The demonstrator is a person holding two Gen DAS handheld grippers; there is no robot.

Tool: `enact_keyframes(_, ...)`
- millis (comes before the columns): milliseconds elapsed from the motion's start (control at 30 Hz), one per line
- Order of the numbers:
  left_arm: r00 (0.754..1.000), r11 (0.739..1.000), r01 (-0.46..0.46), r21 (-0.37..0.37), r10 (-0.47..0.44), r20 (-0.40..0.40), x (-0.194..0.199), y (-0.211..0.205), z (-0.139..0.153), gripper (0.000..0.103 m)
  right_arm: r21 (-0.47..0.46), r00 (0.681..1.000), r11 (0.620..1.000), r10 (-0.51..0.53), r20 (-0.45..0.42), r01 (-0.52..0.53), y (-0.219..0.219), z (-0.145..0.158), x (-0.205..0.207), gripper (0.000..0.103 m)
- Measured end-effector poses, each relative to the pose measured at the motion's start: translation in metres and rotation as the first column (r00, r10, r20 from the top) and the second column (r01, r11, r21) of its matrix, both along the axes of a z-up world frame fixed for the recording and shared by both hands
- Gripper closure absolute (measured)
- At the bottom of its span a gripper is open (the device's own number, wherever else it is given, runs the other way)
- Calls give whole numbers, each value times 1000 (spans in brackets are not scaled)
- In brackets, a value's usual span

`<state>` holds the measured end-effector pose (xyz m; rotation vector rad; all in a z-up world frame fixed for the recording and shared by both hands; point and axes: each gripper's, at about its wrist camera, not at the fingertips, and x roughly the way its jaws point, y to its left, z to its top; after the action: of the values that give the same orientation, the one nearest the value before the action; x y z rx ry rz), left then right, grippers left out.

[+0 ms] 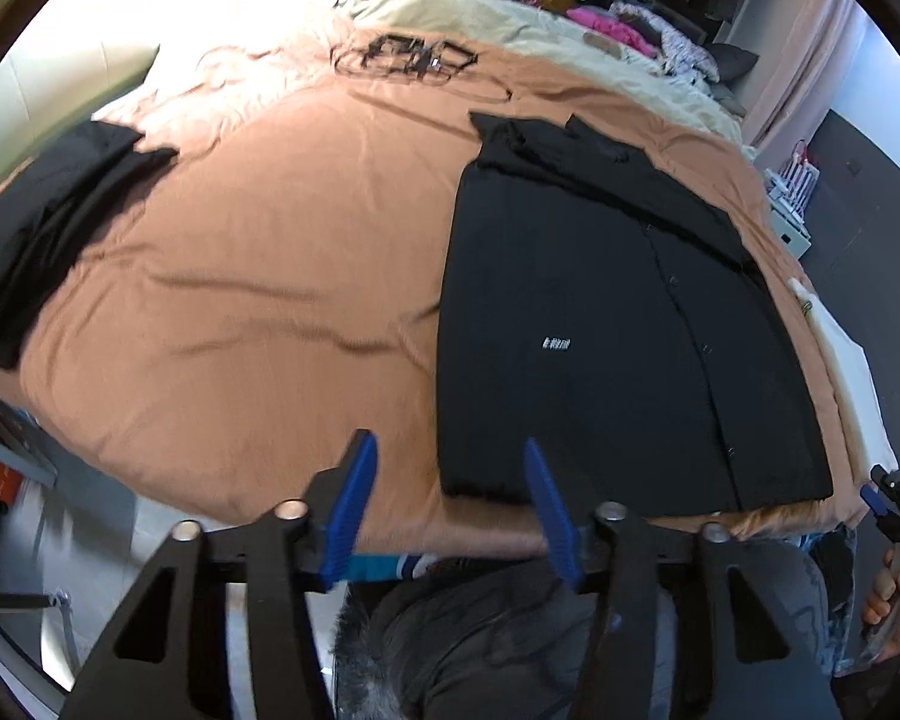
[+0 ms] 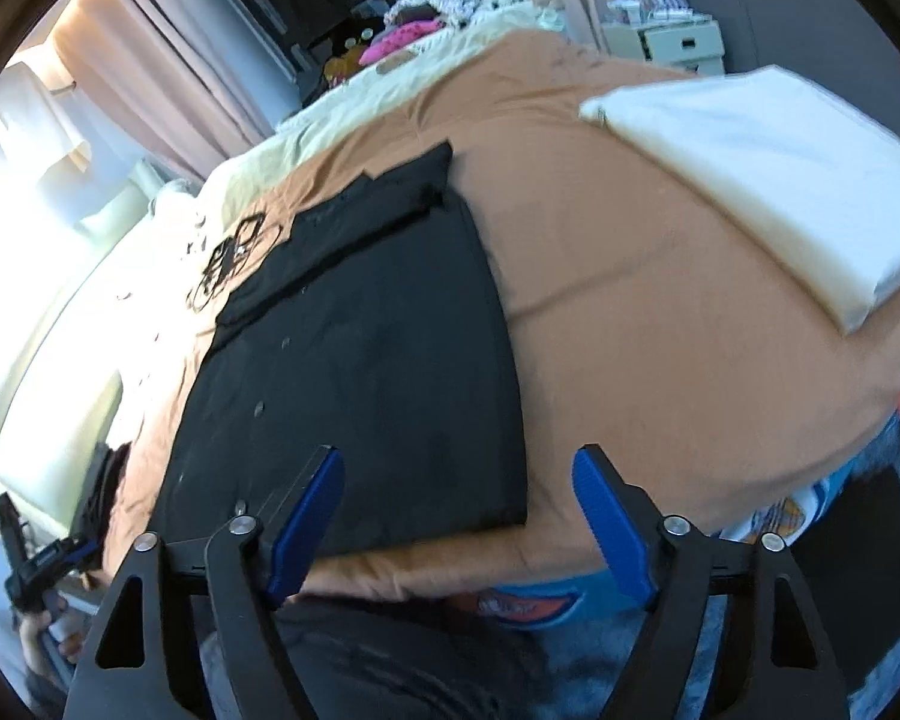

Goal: Fold large clothes
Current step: 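Move both open tools to the folded hem edge of the shirt, then close the left tool on the shirt edge while the right tool closes beside it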

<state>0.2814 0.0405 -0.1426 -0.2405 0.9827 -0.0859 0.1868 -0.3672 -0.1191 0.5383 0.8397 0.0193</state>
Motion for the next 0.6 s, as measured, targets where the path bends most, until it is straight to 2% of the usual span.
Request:
enact_keyframes(133, 999, 999, -19, -49, 17, -35, 3, 6, -19, 55, 45, 1000, 999, 13, -25, -12, -4, -21, -2, 25)
enact_keyframes(200, 998, 997, -14, -81, 9, -56, 8, 8, -29, 55, 75, 999, 997, 25, -24, -23, -5, -29, -1, 31)
enact_keyframes(400, 997, 986, -26, -163, 13, -80, 26, 13, -47, 55, 137, 997, 990, 35, -71, -25, -7, -58, 16, 34)
enact_keyframes(533, 994, 986, -23, -163, 5, -111, 42, 10, -59, 55, 206, 995, 978, 44, -93, -24, -9, -77, 28, 41)
enact_keyframes(600, 991, 979, -25, -201, -3, -136, 48, 11, -68, 55, 244, 994, 970, 49, -98, -24, -9, -84, 33, 42)
